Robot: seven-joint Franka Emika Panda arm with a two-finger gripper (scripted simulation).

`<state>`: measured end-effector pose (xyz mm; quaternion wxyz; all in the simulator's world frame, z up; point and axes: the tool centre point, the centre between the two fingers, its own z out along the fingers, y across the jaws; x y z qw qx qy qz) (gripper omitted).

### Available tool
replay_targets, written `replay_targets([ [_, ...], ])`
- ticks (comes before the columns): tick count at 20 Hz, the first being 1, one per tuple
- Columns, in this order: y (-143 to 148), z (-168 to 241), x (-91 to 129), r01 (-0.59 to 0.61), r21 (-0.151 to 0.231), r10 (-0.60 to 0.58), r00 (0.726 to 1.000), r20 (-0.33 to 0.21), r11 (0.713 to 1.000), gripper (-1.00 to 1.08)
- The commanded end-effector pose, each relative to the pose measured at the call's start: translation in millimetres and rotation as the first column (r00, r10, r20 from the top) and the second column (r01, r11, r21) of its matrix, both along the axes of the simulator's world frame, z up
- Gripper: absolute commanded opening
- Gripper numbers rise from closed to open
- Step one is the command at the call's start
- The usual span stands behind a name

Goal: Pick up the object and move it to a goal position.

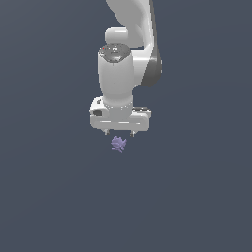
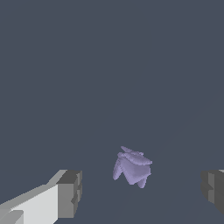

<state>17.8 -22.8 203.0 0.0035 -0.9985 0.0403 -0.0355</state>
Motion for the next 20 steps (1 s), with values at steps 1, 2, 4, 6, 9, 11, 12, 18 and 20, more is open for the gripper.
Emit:
replay_targets([
  [1, -0.8, -8.8, -3.2, 0.02, 0.002, -0.02, 1.0, -0.006, 1.0, 1.0],
  [2, -1.3, -13.6, -5.0, 0.031, 0.003, -0.031, 0.999, -0.009, 1.0, 1.0],
  [4, -2.4, -24.8, -9.5, 0.059, 0.004, -0.059, 0.998, -0.016, 0.998, 1.0],
  [6, -3.8, -38.4, -15.3, 0.093, 0.006, -0.093, 0.995, -0.024, 0.996, 1.0],
  [9, -6.7, -62.7, -26.8, 0.155, 0.006, -0.154, 0.987, -0.04, 0.988, 1.0],
  [11, -8.6, -77.5, -34.7, 0.193, 0.004, -0.193, 0.98, -0.049, 0.981, 1.0],
  [12, -9.4, -83.9, -38.3, 0.21, 0.003, -0.21, 0.976, -0.053, 0.978, 1.0],
  [18, -13.1, -108.6, -53.5, 0.277, -0.003, -0.277, 0.958, -0.068, 0.961, 1.0],
  [20, -13.6, -112.1, -55.8, 0.287, -0.004, -0.287, 0.955, -0.07, 0.958, 1.0],
])
